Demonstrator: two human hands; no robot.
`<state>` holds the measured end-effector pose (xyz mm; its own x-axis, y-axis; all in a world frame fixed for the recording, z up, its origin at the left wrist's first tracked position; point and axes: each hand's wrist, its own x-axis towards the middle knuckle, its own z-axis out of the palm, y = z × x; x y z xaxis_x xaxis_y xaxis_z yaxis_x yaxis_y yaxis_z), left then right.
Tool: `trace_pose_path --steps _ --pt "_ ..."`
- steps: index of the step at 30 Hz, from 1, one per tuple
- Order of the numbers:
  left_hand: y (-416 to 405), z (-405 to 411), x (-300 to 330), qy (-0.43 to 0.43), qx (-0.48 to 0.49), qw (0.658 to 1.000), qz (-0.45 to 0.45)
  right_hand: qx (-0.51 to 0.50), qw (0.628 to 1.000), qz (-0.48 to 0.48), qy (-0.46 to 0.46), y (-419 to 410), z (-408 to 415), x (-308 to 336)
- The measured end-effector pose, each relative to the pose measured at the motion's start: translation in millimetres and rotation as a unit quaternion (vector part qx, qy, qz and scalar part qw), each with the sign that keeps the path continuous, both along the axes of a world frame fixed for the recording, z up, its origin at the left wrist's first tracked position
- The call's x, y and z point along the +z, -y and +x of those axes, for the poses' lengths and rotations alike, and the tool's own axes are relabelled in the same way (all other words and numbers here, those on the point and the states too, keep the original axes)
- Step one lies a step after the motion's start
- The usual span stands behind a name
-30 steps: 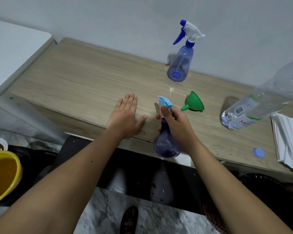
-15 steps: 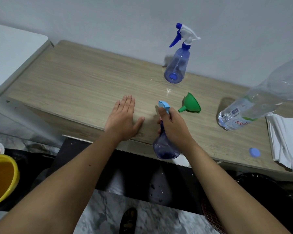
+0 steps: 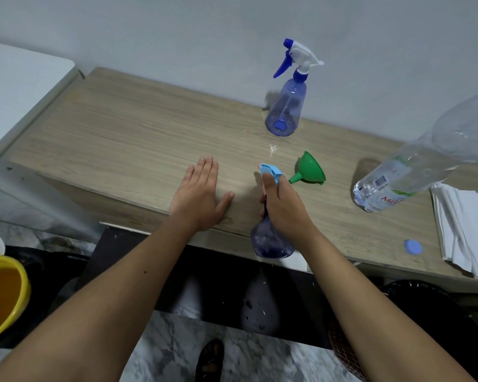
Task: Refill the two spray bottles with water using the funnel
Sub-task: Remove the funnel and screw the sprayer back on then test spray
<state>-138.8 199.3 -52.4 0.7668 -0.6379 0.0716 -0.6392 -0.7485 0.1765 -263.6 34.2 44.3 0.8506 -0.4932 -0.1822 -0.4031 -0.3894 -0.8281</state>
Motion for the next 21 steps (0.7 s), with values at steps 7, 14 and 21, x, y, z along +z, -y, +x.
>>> trace_pose_path --steps 7,14,21 --pt "0.1 -0.7 0.1 -0.004 -0.001 1.0 0.005 -0.004 1.0 -0.008 0.012 -3.3 0.9 5.9" --pt "-0.2 -0.6 -1.0 -0.002 0.0 1.0 0.007 -0.004 0.999 0.013 0.031 -0.5 -1.4 8.6" --pt "-0.6 -0.5 -1.7 -0.011 -0.002 1.0 -0.008 0.023 0.998 -0.016 0.06 7.3 -7.4 14.2"
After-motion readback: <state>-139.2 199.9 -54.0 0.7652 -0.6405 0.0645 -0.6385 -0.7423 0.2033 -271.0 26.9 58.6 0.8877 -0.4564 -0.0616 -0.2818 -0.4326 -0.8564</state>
